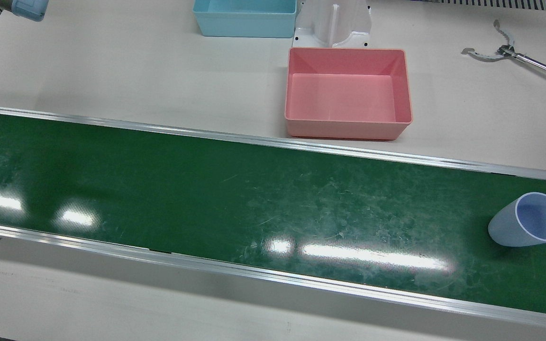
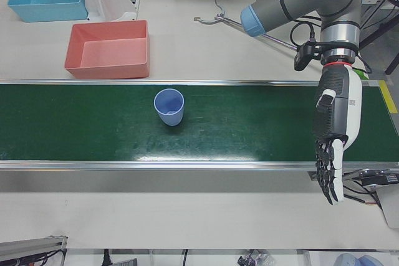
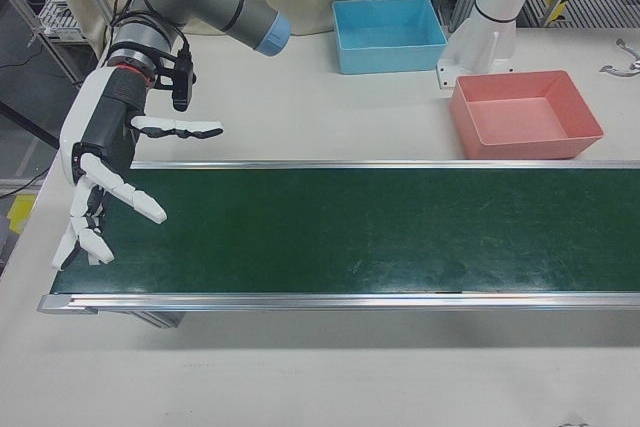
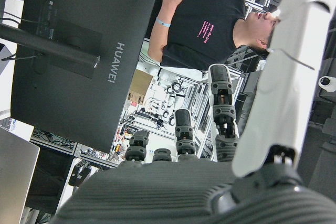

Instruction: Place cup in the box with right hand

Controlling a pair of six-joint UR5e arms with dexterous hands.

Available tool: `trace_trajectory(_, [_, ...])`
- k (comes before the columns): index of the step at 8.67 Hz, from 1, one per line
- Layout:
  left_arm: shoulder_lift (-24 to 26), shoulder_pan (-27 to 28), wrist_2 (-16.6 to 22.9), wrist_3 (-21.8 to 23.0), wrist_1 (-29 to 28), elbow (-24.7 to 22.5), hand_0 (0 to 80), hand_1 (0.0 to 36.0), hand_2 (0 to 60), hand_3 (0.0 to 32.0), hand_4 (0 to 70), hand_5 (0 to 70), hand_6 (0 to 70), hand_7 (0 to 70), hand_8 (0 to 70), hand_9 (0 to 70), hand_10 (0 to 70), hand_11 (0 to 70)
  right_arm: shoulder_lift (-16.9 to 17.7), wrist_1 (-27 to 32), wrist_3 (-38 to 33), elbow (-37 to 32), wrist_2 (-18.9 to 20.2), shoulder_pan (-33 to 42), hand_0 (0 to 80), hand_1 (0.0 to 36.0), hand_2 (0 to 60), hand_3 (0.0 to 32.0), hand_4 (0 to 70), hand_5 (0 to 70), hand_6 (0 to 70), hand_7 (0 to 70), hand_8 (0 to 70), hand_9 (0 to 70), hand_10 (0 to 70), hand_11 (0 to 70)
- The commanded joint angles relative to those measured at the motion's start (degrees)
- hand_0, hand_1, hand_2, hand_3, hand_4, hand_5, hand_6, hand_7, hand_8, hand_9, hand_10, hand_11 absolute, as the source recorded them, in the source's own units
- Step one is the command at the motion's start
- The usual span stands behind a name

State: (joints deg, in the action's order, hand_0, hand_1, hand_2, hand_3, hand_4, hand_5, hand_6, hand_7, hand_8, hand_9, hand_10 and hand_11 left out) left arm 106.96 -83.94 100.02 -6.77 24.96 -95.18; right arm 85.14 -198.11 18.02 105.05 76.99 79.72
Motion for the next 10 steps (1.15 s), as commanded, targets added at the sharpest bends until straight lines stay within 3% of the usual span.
trace_trajectory(1, [0.0,0.0,0.0,0.0,0.0,0.0,0.0,0.0,0.0,0.0,0.0,0.0,0.0,0.0,0.0,0.0,0.0,0.0,0.11,0.0,0.0,-1.08,0.0,-0.17,55.3,14.9,0.0,0.0,31.2,5.8,7.8,28.4,0.5,4.2,6.9,12.0])
trace_trajectory(10, [0.0,0.0,0.0,0.0,0.0,0.0,0.0,0.0,0.0,0.0,0.0,0.0,0.0,0.0,0.0,0.0,0.0,0.0,-0.06,0.0,-0.18,-2.74,-0.09,-1.23,55.2,14.9,0.0,0.0,29.5,5.9,7.3,25.8,0.4,3.7,6.6,11.5])
